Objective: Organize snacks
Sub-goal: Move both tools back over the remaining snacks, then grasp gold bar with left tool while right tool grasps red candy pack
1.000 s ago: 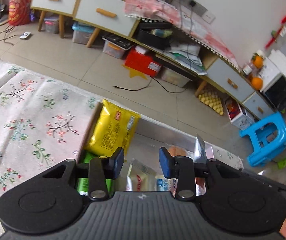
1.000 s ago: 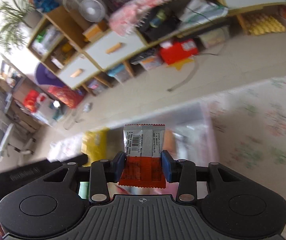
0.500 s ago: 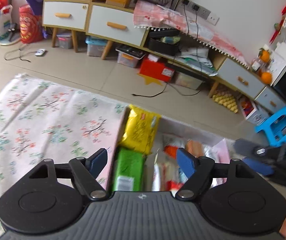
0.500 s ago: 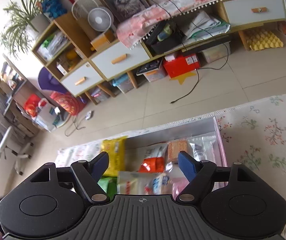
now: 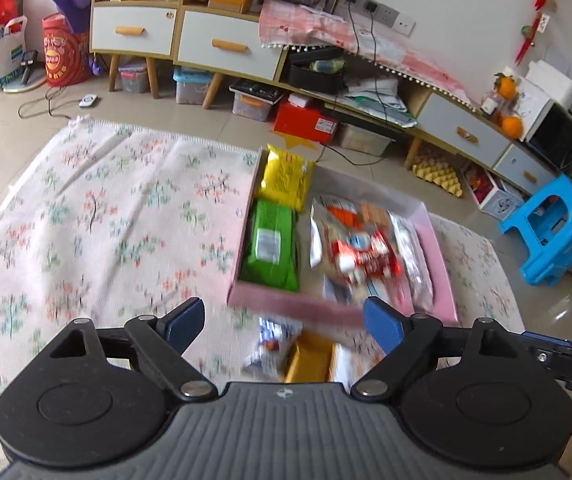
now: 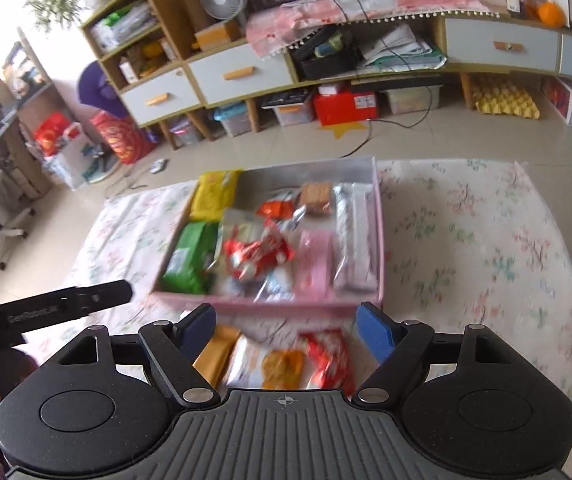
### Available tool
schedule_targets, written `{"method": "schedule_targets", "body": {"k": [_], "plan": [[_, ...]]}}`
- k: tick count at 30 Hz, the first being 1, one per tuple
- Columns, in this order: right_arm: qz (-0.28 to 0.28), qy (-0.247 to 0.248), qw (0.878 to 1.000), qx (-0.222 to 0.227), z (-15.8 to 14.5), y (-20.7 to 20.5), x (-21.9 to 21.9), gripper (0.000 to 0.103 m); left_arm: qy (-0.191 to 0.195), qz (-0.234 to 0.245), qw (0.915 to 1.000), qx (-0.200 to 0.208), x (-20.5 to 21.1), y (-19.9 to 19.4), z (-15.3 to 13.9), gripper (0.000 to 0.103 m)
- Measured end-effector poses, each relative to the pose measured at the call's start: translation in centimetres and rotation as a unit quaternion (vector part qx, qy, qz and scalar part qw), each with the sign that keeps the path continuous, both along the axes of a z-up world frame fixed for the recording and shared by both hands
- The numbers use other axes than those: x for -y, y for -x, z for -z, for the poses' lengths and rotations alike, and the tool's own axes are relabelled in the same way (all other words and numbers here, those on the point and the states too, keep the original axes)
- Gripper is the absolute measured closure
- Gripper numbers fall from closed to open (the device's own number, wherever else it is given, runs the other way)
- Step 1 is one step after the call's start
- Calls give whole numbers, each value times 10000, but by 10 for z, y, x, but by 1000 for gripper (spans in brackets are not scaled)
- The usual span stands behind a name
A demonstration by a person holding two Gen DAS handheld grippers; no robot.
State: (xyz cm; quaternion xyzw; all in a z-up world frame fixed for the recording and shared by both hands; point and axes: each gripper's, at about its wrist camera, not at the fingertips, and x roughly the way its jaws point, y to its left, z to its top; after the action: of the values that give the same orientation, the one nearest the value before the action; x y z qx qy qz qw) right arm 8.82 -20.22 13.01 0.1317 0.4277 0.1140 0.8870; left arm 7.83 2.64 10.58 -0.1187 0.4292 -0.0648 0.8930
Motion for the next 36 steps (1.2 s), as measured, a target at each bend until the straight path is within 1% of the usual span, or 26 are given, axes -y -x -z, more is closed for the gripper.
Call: {"method": "schedule_targets", "body": {"k": [3,5,6,9,14,18,20,22,26,28,29,30,31,32,33,34,36], "plan": [[-87,-41,9999,66,2,20,2,21,48,131,9999,-100,3,13,8,18],[-128,26,9999,43,6,28,2,20,-57,229,9996,-157,7,15,14,18],[-133,60,9999,7,9,31,2,20,-171,275,9993,-175,9,16,18,18],[-45,87,9999,-69,14,30,5,20,-485,334,9979,-256,14,11,28,20],[31,71,9999,-137,21,27,8,20,-683,453,9959,-375,22,6,41,26],[-2,155,9998,-101,22,27,6,20,-821,616,9939,-400,33,3,48,27],[-7,170,9998,-105,24,27,5,20,-845,669,9933,-407,36,3,54,27],[10,182,9997,-145,26,25,5,20,-842,690,9928,-506,39,3,61,28],[1,232,9995,-207,32,22,2,20,-722,756,9924,-647,40,6,75,33],[-11,263,9994,-245,35,21,0,20,-721,779,9921,-668,42,5,80,40],[-24,276,9993,-260,36,20,-1,20,-752,815,9916,-667,44,5,84,47],[-35,293,9992,-267,38,20,-3,20,-832,852,9909,-626,48,5,86,47],[-47,320,9991,-271,39,19,-4,20,-1008,921,9894,-503,52,7,87,50],[-63,359,9990,-274,41,18,-6,20,-1194,1000,9869,-427,57,8,86,62],[-83,391,9988,-284,43,17,-7,20,-1271,1073,9854,-375,59,10,86,71],[-80,403,9987,-311,46,16,-6,20,-1241,1098,9854,-381,59,10,84,74],[-28,338,9985,-422,51,13,-3,20,-976,1137,9875,-493,55,11,80,78]]}}
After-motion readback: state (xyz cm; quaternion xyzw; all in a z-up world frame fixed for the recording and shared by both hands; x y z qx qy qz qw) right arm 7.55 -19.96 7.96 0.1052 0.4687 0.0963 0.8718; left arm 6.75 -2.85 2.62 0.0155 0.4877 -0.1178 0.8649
